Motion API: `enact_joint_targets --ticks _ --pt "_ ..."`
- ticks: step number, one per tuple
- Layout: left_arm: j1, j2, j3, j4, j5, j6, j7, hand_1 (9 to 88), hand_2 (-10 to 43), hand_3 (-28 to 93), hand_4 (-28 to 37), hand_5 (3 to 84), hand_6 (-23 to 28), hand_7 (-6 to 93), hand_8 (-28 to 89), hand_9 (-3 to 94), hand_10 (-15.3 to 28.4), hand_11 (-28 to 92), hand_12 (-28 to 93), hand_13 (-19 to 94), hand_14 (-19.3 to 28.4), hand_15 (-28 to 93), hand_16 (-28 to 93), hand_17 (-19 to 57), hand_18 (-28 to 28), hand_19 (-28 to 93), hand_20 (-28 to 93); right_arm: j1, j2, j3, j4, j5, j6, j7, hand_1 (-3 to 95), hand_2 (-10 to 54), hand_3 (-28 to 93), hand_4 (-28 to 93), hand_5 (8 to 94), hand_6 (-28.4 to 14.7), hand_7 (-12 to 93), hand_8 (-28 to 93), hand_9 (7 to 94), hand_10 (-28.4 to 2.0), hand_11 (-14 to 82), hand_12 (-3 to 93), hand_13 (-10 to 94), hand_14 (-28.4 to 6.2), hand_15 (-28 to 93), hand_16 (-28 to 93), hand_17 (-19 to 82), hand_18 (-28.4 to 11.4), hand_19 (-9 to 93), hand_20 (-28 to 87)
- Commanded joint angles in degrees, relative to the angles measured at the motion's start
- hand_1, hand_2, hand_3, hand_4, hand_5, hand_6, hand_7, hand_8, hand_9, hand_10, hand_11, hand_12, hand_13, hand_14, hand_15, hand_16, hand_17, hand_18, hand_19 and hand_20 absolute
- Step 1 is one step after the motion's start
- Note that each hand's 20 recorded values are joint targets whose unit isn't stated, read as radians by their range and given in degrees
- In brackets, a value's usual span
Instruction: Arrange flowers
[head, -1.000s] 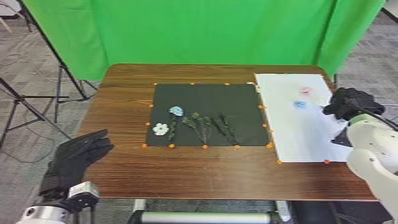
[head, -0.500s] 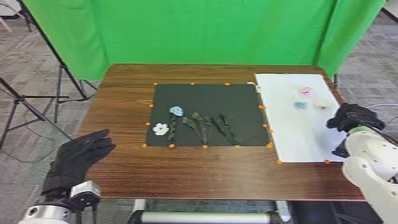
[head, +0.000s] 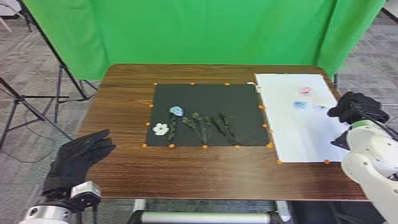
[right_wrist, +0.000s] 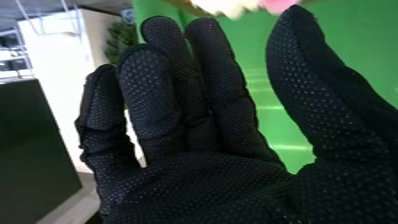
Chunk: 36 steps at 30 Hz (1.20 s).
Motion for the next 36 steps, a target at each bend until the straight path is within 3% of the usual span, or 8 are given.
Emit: enact_joint_targets --ticks 1,5,15,16,18,29,34,36 --pt "-0.24 -0.13 0.54 0.56 0.49 -1.48 -0.54 30.5 6.4 80 -9.7 50.6 16.2 15.1 -8 42.4 23.1 42 10 31 28.4 63 -13 -6.8 22.8 63 16 2.02 1.29 0.46 2.52 -0.86 -2.18 1.88 32.3 -8.3 87 -28 59.0 -6.0 20 -13 55.6 -17.3 32.8 17.2 53 -12.8 80 22 22 -23.4 83 36" --pt "-0.52 -0.30 0.44 0.71 0.57 -1.74 -0.74 30.5 6.4 80 -9.7 50.6 16.2 15.0 -8 42.4 23.1 42 10 31 28.4 63 -13 -6.9 22.7 63 16 1.89 0.38 1.94 4.06 0.05 -6.72 3.29 32.3 -8.9 87 -28 56.1 -6.4 18 -13 52.5 -17.8 26.4 15.6 50 -13.9 80 22 21 -23.8 83 36" --pt "-0.96 -0.52 0.51 1.08 0.65 -2.16 -1.34 30.5 6.4 80 -9.6 50.6 16.1 15.0 -8 42.4 23.1 42 10 31 28.4 63 -13 -6.9 22.8 63 16 0.33 -1.58 2.76 5.54 1.50 -8.61 4.37 32.4 -9.5 87 -28 53.0 -6.8 17 -12 50.1 -17.8 20.4 15.8 49 -14.5 80 20 21 -24.0 82 36" --pt "-0.66 -0.39 0.54 1.03 0.47 -2.08 -0.76 30.6 6.4 80 -9.6 50.7 16.1 15.0 -8 42.5 23.1 42 10 31 28.4 63 -13 -6.9 22.8 63 16 1.00 -1.87 2.36 5.99 1.19 -8.71 3.84 32.5 -9.5 87 -28 53.0 -6.8 17 -12 50.1 -17.8 20.2 15.8 49 -14.5 80 20 21 -24.1 82 37" --pt "-1.08 -0.42 0.65 1.15 0.76 -2.28 -1.20 30.6 6.4 80 -9.6 50.7 16.1 15.0 -8 42.5 23.1 42 10 31 28.4 63 -13 -6.9 22.8 63 16 1.65 -2.21 1.86 6.37 1.33 -9.04 3.84 32.5 -9.5 87 -28 52.9 -6.8 17 -12 50.1 -17.7 20.0 15.8 49 -14.6 80 20 21 -24.1 82 37" --pt "-1.12 0.10 1.34 1.17 0.08 -1.45 0.23 30.5 6.4 80 -9.6 50.6 16.1 15.1 -8 42.4 23.0 42 10 31 28.4 63 -13 -6.8 22.8 63 16 5.23 -2.66 -2.54 7.89 -0.73 -8.03 3.19 33.5 -9.5 87 -28 53.2 -6.1 16 -12 51.0 -16.0 18.9 15.7 49 -14.2 80 19 21 -24.0 82 37" --pt "-1.06 0.13 1.42 1.10 0.02 -1.40 0.22 30.6 6.4 80 -9.7 50.6 16.1 15.0 -8 42.4 23.1 42 10 31 28.4 63 -13 -6.9 22.8 63 16 5.72 -2.80 -3.63 8.59 -1.50 -6.62 3.94 40.3 -9.2 85 -28 59.5 -3.7 18 -13 61.5 -13.2 23.1 15.7 55 -11.6 79 20 23 -23.7 83 37" --pt "-1.35 0.05 1.50 1.13 0.11 -1.50 -0.05 30.6 6.4 80 -9.7 50.6 16.1 15.0 -8 42.4 23.1 42 10 31 28.4 63 -13 -6.9 22.8 63 16 5.96 -2.87 -3.98 8.80 -1.14 -6.59 4.83 44.2 -9.4 82 -28 62.1 -2.7 20 -13 65.2 -12.5 24.4 15.7 57 -9.7 76 26 24 -23.4 83 36"
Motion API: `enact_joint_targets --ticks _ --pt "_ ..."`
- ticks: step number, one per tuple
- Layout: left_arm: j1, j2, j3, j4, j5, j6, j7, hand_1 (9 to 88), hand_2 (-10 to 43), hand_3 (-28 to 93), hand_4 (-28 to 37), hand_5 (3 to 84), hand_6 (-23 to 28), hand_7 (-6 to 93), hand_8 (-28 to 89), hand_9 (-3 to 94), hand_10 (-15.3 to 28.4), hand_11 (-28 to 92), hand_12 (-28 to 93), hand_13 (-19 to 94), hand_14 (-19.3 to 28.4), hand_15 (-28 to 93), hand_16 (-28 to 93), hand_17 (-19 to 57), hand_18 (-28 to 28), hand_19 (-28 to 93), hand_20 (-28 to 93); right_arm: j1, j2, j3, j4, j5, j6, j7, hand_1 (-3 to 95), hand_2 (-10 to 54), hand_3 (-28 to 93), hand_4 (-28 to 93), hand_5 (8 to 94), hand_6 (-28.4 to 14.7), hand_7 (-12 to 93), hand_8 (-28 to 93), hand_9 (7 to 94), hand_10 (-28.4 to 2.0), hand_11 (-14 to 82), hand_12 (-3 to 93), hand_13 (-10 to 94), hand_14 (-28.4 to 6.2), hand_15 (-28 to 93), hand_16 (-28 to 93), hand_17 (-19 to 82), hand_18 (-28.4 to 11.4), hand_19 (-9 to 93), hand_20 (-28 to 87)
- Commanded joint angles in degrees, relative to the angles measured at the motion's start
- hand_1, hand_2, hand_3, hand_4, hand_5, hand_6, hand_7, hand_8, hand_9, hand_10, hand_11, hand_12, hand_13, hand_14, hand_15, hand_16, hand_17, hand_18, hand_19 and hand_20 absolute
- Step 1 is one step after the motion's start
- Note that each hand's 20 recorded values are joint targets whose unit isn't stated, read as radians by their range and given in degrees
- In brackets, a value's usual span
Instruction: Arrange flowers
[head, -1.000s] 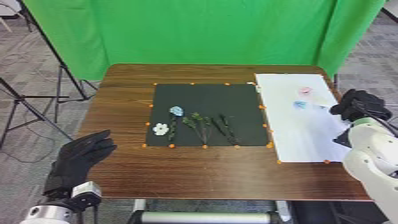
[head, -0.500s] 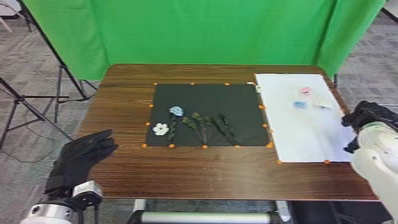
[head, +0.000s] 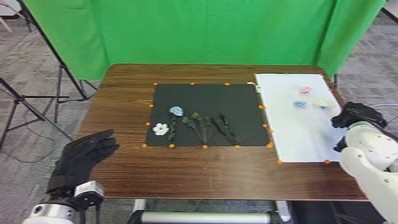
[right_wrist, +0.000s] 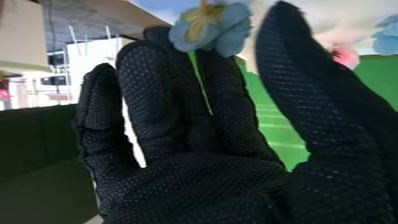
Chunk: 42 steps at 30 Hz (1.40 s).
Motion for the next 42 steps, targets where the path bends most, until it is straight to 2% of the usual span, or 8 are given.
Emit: enact_joint_targets --ticks 1,6,9,13,22,31,34,42 --pt "0.34 -0.07 0.27 0.02 -0.11 -0.06 0.07 30.6 6.4 80 -9.6 50.6 16.2 15.0 -8 42.3 23.1 42 10 31 28.4 63 -13 -6.9 22.8 63 16 0.50 -0.43 -1.03 1.06 -1.57 1.53 1.44 45.5 -9.5 82 -28 62.9 -2.4 20 -13 66.7 -12.2 24.2 16.4 57 -9.1 75 28 24 -23.4 83 36" --pt "0.65 -0.28 0.13 -0.12 -0.06 0.18 0.05 30.6 6.4 80 -9.7 50.6 16.1 15.0 -8 42.5 23.1 41 10 31 28.4 63 -13 -6.9 22.8 63 16 0.38 -0.31 -2.04 1.60 -2.90 4.25 1.84 51.0 -9.5 77 -28 67.0 -1.4 23 -3 76.1 -9.0 14.8 26.7 61 -6.5 73 31 26 -23.0 84 35" --pt "0.69 -0.24 0.21 -0.09 -0.15 0.22 0.07 30.6 6.4 80 -9.8 50.6 16.1 15.0 -8 42.4 23.1 42 10 31 28.4 63 -13 -6.9 22.8 63 16 0.15 0.03 -2.94 1.73 -4.34 7.29 1.51 53.4 -9.5 74 -28 71.2 -0.1 26 -2 82.7 -7.4 10.4 31.5 64 -6.3 73 31 28 -22.5 85 35" --pt "0.84 -0.20 0.30 -0.14 -0.23 0.34 0.24 30.5 6.4 80 -9.7 50.6 16.1 15.0 -8 42.5 23.1 41 10 31 28.4 63 -13 -6.9 22.7 62 16 0.17 0.26 -4.01 1.45 -5.49 10.10 0.77 55.0 -9.5 74 -28 77.5 1.3 27 -1 88.4 -6.8 11.5 33.8 68 -5.8 72 31 29 -22.5 86 35" --pt "1.93 -0.25 -0.80 -0.73 -0.23 0.77 0.25 30.5 6.4 80 -9.7 50.6 16.1 15.0 -8 42.4 23.0 42 10 31 28.4 63 -13 -6.9 22.8 63 16 2.05 1.29 -6.64 -4.09 -4.84 14.17 -2.22 55.7 -9.5 75 -28 80.7 1.3 25 0 91.0 -6.4 13.8 36.0 71 -6.3 74 30 30 -23.0 87 35" --pt "2.20 0.22 -0.89 -1.06 -0.30 1.02 0.33 30.6 6.4 80 -9.8 50.6 16.1 15.1 -9 42.5 23.0 42 10 31 28.4 63 -13 -6.9 22.7 62 16 13.04 1.27 -20.70 -12.29 -0.50 12.98 -9.94 55.6 -9.5 75 -28 81.4 1.0 23 2 91.2 -6.9 14.2 36.4 71 -7.0 74 30 30 -23.2 87 35" --pt "2.39 0.59 -0.86 -1.20 -0.43 1.27 0.43 30.6 6.5 80 -9.8 50.6 16.1 15.1 -8 42.4 23.0 42 10 31 28.4 63 -13 -6.9 22.7 62 16 17.97 -0.88 -26.12 -12.91 -0.05 11.93 -11.91 55.6 -9.5 75 -28 81.4 1.0 23 2 91.1 -6.9 14.2 36.4 70 -7.1 74 30 29 -23.2 87 35" --pt "1.75 0.40 -1.14 -1.03 0.03 0.84 -0.60 30.5 6.4 80 -9.7 50.7 16.1 15.1 -8 42.4 23.1 42 10 31 28.4 63 -13 -6.8 22.7 63 16 24.68 -9.84 -35.57 -11.03 -0.52 10.89 -13.90 55.5 -9.5 76 -28 81.6 1.0 23 2 91.1 -7.2 14.4 36.6 70 -7.3 75 30 29 -23.0 87 35"
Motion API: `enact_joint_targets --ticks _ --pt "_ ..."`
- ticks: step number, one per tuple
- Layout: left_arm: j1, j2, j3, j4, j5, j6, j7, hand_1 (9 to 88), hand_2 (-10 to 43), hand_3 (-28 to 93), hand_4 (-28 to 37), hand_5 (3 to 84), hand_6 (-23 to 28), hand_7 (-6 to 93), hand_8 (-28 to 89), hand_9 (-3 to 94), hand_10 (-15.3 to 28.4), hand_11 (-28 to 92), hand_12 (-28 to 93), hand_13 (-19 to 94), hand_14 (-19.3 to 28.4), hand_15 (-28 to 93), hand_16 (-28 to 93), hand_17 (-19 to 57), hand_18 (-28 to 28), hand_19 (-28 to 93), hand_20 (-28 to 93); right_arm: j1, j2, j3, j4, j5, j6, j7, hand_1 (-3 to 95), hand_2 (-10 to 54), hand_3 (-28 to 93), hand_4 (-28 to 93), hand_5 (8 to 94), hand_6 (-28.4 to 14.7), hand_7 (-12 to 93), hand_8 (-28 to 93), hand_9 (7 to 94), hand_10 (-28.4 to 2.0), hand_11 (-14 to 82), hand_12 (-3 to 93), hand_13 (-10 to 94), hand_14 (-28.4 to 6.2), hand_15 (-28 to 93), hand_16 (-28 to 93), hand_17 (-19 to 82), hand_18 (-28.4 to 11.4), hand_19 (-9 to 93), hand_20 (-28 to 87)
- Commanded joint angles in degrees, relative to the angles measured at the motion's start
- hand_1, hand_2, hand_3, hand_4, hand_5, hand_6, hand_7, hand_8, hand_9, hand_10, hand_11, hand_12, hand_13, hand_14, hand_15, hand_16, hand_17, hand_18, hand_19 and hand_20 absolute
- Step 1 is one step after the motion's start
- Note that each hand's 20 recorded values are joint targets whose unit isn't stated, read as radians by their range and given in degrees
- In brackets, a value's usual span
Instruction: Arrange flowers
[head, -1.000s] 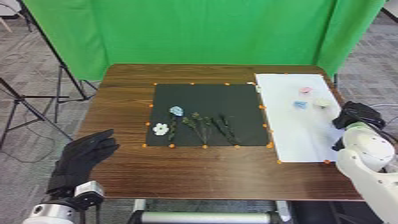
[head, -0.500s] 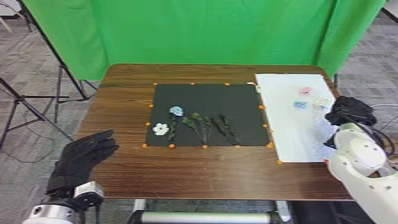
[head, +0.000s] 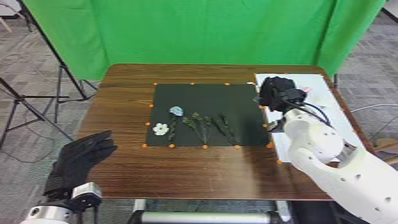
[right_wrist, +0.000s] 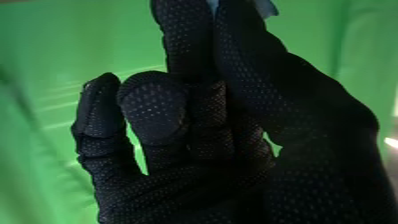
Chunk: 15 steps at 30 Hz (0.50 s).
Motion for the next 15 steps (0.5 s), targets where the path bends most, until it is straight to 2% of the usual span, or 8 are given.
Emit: enact_joint_targets --ticks 1,7,10,15 --pt "0.16 0.03 -0.20 -0.32 0.16 0.03 -0.76 30.5 6.5 80 -9.7 50.7 16.1 15.0 -9 42.3 23.1 42 10 31 28.4 63 -13 -6.8 22.7 63 16 6.10 -10.90 -6.56 1.02 -1.96 -1.17 -2.80 55.5 -9.5 76 -28 81.6 1.0 23 2 91.1 -7.2 14.4 36.6 70 -7.3 75 30 29 -23.1 87 35" --pt "-1.07 0.01 -0.38 0.07 0.74 -1.00 -1.78 30.5 6.5 80 -9.7 50.7 16.2 15.0 -8 42.4 23.1 42 10 31 28.4 63 -13 -6.8 22.7 63 16 7.37 -17.81 -10.06 4.33 -3.85 -2.28 -3.56 55.3 -9.5 76 -28 81.7 1.0 23 2 91.1 -7.2 14.7 36.4 70 -7.2 75 30 29 -23.0 87 35" --pt "-1.14 0.03 -0.67 0.22 0.73 -1.16 -1.86 30.6 6.5 80 -9.7 50.6 16.2 15.0 -8 42.4 23.1 42 10 31 28.4 63 -13 -6.8 22.8 63 16 7.79 -21.14 -11.45 6.27 -5.51 -2.67 -3.91 55.2 -9.5 76 -28 81.7 1.0 23 2 91.1 -7.3 14.8 36.5 70 -7.1 75 30 28 -23.0 87 35" --pt "-2.54 -0.24 -0.64 0.70 1.21 -2.13 -3.03 30.5 6.4 80 -9.6 50.6 16.1 15.1 -8 42.4 23.1 42 10 31 28.4 63 -13 -6.8 22.8 63 16 8.07 -26.25 -11.89 10.07 -7.70 -3.73 -3.77 55.0 -9.5 76 -28 81.6 1.1 23 3 91.0 -7.3 15.0 36.1 69 -7.0 74 31 28 -22.8 86 36"
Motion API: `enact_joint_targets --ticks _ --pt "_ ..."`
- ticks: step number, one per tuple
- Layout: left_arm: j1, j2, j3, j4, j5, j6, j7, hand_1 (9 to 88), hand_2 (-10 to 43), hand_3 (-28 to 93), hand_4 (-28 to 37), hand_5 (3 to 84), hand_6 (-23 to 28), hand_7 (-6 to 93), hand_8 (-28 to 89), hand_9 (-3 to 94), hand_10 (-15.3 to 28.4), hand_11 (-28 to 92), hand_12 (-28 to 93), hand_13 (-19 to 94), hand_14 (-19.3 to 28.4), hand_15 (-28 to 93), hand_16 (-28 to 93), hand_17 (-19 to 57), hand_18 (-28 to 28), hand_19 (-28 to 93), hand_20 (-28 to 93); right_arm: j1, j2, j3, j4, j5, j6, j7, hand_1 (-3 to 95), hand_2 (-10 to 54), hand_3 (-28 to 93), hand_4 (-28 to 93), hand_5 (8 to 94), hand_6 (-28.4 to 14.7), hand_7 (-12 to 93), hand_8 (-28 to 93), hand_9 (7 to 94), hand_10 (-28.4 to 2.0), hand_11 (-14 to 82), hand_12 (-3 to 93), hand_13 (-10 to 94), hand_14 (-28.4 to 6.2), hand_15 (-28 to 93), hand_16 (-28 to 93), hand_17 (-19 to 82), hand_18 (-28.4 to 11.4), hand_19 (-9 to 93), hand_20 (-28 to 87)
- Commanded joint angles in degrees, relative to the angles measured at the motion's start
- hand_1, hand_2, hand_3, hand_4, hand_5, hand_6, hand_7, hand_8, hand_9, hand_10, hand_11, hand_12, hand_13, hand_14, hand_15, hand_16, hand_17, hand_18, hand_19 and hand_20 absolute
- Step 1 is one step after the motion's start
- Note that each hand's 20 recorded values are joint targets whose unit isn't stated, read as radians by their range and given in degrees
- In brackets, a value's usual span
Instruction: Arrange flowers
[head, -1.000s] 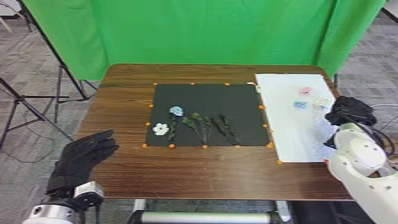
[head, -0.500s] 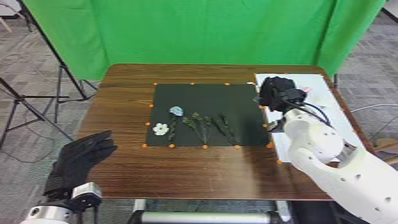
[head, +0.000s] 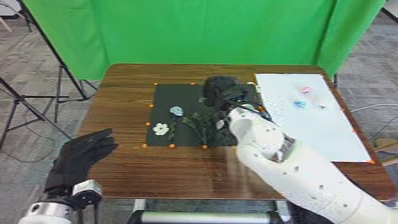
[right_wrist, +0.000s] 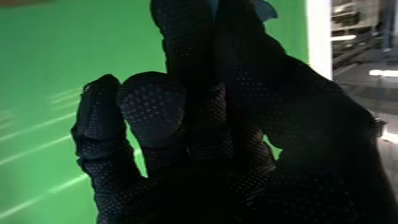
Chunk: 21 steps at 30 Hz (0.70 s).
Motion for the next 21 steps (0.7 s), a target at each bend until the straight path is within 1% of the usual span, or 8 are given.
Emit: enact_joint_targets --ticks 1,4,8,15,16,19,20,21 --pt "-1.74 -0.34 -0.12 0.74 0.98 -2.02 -1.88 30.5 6.4 80 -9.7 50.6 16.1 15.0 -8 42.4 23.1 42 10 31 28.4 63 -13 -6.8 22.8 63 16 0.42 -9.16 -1.60 4.55 -3.72 -1.83 -0.77 54.9 -9.5 76 -28 81.6 1.0 23 2 91.0 -7.3 15.1 36.1 69 -7.0 74 31 28 -22.8 86 36" --pt "-3.05 -0.55 0.37 1.12 1.37 -2.83 -2.69 30.4 6.4 80 -9.7 50.7 16.2 15.0 -8 42.4 23.1 42 10 31 28.4 63 -13 -6.8 22.7 63 16 0.19 -11.73 -0.83 7.04 -5.02 -2.33 -0.19 54.9 -9.5 76 -28 81.6 1.1 23 2 90.9 -7.4 15.2 35.9 69 -7.0 74 31 28 -22.7 86 36" --pt "-3.90 -0.57 0.89 1.35 1.39 -2.97 -2.56 30.5 6.4 80 -9.7 50.6 16.1 15.1 -8 42.4 23.1 42 10 31 28.4 63 -13 -6.8 22.8 63 16 -0.16 -13.29 0.06 9.41 -6.74 -2.97 -0.01 54.7 -9.5 76 -28 81.4 1.1 23 2 90.8 -7.4 15.4 36.0 69 -7.1 74 31 28 -22.7 86 36" --pt "-3.52 -0.99 0.58 1.27 1.42 -3.06 -2.53 30.4 6.5 80 -9.6 50.6 16.1 15.0 -8 42.5 23.2 42 10 31 28.4 63 -13 -6.8 22.8 63 16 -0.89 -12.96 0.89 10.47 -8.07 -4.26 0.69 54.6 -9.5 77 -28 81.1 1.1 23 2 90.3 -7.6 15.4 35.9 68 -7.0 74 31 27 -22.6 86 36" --pt "-3.49 -1.07 0.63 1.34 1.19 -3.08 -2.31 30.4 6.5 80 -9.6 50.6 16.1 15.1 -8 42.5 23.2 41 10 31 28.4 63 -13 -6.8 22.8 63 16 -0.93 -12.86 0.87 10.49 -8.06 -4.49 0.74 54.5 -9.5 77 -28 81.0 1.1 23 2 90.2 -7.6 15.4 35.9 68 -7.0 74 31 27 -22.6 86 36" --pt "-3.71 -0.65 1.13 1.56 -1.83 -3.43 -0.49 30.4 6.5 80 -9.6 50.6 16.1 15.1 -8 42.4 23.2 41 10 31 28.4 63 -13 -6.8 22.7 63 16 -1.24 -12.77 1.27 10.58 -8.75 -5.07 0.66 54.5 -9.5 77 -28 80.6 0.9 23 2 90.2 -7.6 15.3 35.9 67 -7.0 74 32 27 -22.6 86 36" --pt "-3.70 -0.63 1.21 1.56 -1.94 -3.42 -0.27 30.4 6.5 80 -9.6 50.6 16.1 15.1 -8 42.4 23.2 41 10 31 28.4 63 -13 -6.9 22.8 63 16 -1.03 -12.62 1.05 10.66 -8.59 -5.05 0.79 54.5 -9.5 77 -28 80.6 0.9 23 2 90.2 -7.6 15.3 36.0 67 -7.1 74 32 27 -22.6 86 36" --pt "-3.87 -0.66 1.21 1.59 -1.28 -3.32 -0.70 30.5 6.5 80 -9.6 50.7 16.2 15.1 -8 42.4 23.2 42 10 31 28.4 63 -13 -6.9 22.8 63 16 -1.14 -12.72 1.33 10.69 -8.56 -5.27 0.91 54.5 -9.5 77 -28 80.4 0.8 23 2 90.2 -7.6 15.3 36.0 67 -7.1 74 32 26 -22.6 86 36"
